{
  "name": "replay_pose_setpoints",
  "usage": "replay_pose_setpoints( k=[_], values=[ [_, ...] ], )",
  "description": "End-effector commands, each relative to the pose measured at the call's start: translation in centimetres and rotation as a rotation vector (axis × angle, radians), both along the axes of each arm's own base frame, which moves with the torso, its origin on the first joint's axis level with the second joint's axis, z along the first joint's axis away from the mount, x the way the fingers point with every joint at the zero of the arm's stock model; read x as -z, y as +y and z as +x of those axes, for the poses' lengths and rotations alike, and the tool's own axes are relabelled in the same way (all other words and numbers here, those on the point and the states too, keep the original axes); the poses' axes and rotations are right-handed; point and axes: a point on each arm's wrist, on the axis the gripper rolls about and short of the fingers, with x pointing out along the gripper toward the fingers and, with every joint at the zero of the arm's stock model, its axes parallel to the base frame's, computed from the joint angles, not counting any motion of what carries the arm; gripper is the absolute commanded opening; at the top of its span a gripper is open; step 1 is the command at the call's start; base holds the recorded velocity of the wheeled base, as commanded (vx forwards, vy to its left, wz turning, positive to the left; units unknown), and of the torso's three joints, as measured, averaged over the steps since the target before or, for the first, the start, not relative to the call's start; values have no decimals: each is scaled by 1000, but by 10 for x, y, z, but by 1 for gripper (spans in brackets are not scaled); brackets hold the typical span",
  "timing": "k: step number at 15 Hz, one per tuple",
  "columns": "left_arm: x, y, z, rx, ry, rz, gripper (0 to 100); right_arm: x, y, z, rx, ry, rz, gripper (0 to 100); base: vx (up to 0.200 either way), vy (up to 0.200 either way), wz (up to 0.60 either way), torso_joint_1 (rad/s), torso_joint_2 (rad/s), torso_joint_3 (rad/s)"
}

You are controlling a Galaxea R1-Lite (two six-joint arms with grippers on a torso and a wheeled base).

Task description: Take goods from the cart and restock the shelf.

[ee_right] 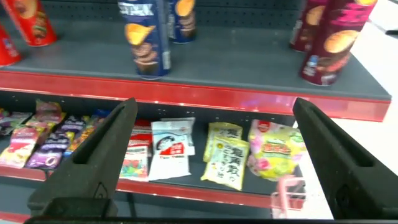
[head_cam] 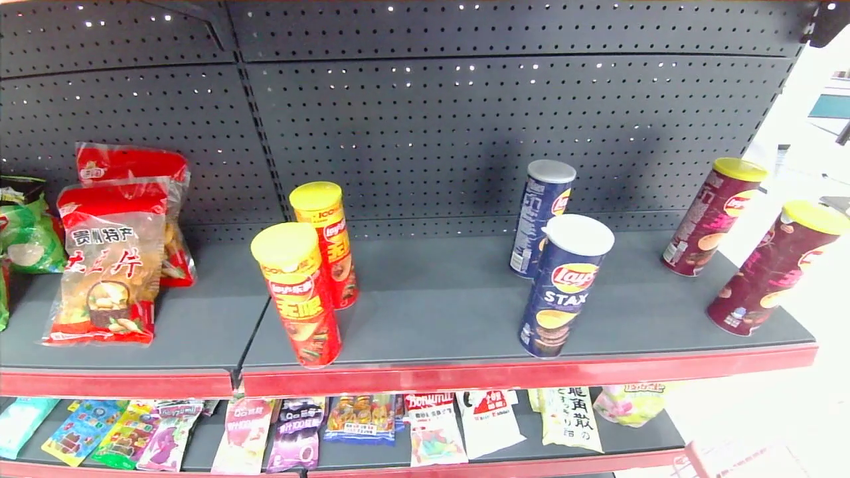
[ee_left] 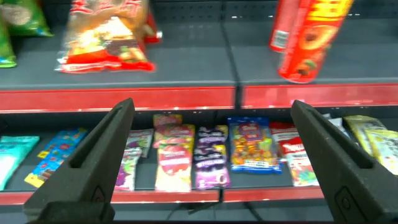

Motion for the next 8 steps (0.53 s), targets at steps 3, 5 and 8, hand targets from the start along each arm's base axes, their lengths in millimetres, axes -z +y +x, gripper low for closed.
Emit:
replay_pose_setpoints(
  k=[3,5,8],
  values=[
    [0,0,0,0,0,0,100,0,0,0,0,0,0,100,0,-200,0,4,1,2],
    [0,0,0,0,0,0,100,0,0,0,0,0,0,100,0,-200,0,5,0,7],
    [0,0,0,-2,3,-6,100,0,0,0,0,0,0,100,0,-67,0,1,2,-1]
  ],
)
